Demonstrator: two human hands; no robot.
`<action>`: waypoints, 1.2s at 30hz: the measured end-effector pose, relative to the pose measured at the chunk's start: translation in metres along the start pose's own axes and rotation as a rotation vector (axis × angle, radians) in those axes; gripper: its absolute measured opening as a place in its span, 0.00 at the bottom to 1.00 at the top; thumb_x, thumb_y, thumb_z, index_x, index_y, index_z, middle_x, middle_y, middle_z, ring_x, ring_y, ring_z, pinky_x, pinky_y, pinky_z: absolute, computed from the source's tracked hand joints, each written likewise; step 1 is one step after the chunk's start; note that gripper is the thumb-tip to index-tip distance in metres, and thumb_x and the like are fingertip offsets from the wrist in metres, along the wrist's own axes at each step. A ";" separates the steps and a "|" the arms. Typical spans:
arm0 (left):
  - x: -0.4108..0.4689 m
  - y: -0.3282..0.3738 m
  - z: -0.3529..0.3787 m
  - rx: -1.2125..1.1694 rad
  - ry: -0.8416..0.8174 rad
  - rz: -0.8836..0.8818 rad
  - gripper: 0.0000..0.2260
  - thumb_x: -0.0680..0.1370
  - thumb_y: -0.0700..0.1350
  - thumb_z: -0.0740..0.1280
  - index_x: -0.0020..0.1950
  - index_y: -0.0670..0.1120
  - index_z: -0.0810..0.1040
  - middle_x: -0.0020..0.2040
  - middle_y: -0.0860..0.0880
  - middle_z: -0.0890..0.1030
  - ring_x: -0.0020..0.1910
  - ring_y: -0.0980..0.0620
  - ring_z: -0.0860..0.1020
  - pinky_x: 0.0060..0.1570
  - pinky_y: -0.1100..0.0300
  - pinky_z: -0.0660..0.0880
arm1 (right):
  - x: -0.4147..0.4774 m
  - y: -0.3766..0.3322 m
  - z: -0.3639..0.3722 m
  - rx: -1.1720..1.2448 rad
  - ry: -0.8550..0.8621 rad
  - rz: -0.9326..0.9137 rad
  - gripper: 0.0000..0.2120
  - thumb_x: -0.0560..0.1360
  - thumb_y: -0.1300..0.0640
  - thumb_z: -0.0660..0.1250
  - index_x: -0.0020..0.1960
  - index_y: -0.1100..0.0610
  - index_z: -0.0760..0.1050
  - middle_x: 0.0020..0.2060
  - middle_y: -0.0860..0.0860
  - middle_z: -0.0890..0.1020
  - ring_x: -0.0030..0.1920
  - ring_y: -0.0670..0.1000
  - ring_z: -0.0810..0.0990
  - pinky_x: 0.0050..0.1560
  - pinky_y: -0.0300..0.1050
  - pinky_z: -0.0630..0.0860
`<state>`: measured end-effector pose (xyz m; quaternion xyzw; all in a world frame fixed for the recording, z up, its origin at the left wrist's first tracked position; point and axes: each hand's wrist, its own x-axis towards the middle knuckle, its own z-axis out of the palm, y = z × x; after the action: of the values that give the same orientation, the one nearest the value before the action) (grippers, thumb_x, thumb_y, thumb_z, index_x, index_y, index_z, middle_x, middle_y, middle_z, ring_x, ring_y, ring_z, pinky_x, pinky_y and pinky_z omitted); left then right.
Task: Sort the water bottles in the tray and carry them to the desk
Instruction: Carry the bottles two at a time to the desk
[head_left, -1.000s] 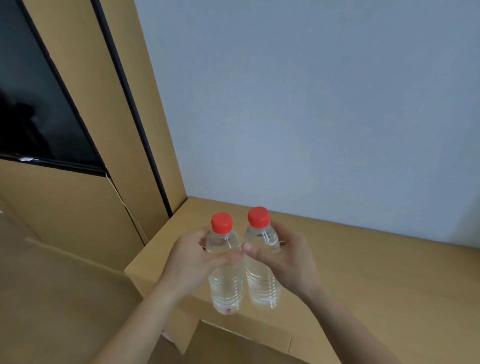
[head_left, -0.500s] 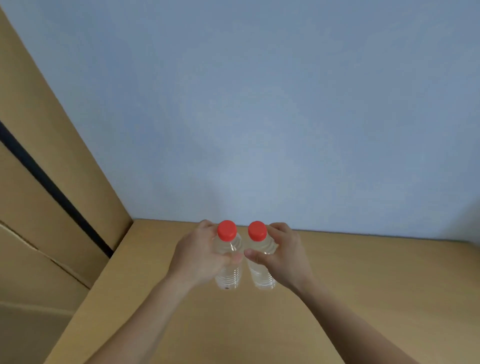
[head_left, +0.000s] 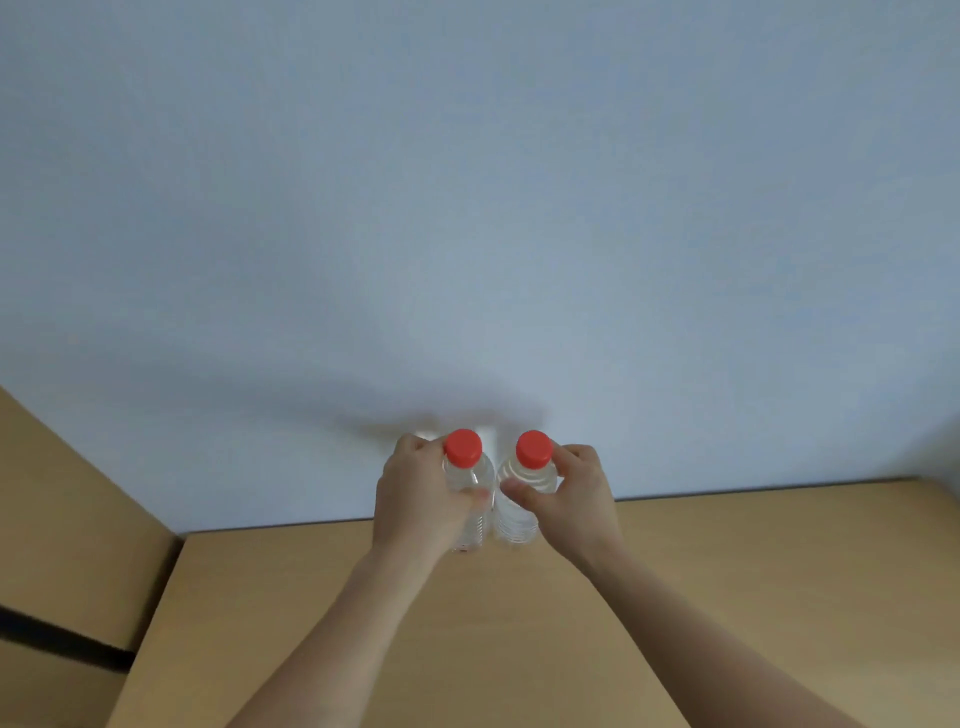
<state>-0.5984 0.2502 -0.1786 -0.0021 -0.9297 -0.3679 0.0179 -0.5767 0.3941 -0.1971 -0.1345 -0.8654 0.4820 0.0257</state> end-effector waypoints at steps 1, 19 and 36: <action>0.004 -0.002 0.002 -0.006 0.011 0.004 0.16 0.65 0.48 0.75 0.51 0.48 0.78 0.47 0.50 0.71 0.47 0.46 0.76 0.42 0.61 0.66 | 0.004 -0.002 0.002 0.006 0.014 0.006 0.18 0.68 0.52 0.72 0.57 0.50 0.77 0.54 0.49 0.71 0.57 0.53 0.73 0.52 0.42 0.68; -0.027 0.036 -0.014 -0.209 0.263 0.273 0.16 0.68 0.46 0.74 0.54 0.45 0.77 0.49 0.50 0.79 0.48 0.52 0.77 0.49 0.59 0.74 | -0.037 -0.038 -0.045 0.365 0.346 -0.013 0.14 0.71 0.52 0.70 0.55 0.50 0.73 0.50 0.42 0.79 0.53 0.42 0.77 0.47 0.29 0.71; -0.383 0.376 0.134 -0.588 -0.671 0.893 0.05 0.73 0.43 0.71 0.41 0.54 0.80 0.41 0.65 0.81 0.38 0.65 0.79 0.36 0.80 0.69 | -0.436 0.128 -0.436 0.130 1.109 0.030 0.02 0.73 0.52 0.67 0.45 0.45 0.75 0.39 0.45 0.82 0.41 0.44 0.82 0.43 0.39 0.80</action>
<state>-0.2133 0.6191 -0.0323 -0.5101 -0.6542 -0.5445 -0.1241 -0.0541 0.7066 -0.0349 -0.3782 -0.6889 0.3917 0.4785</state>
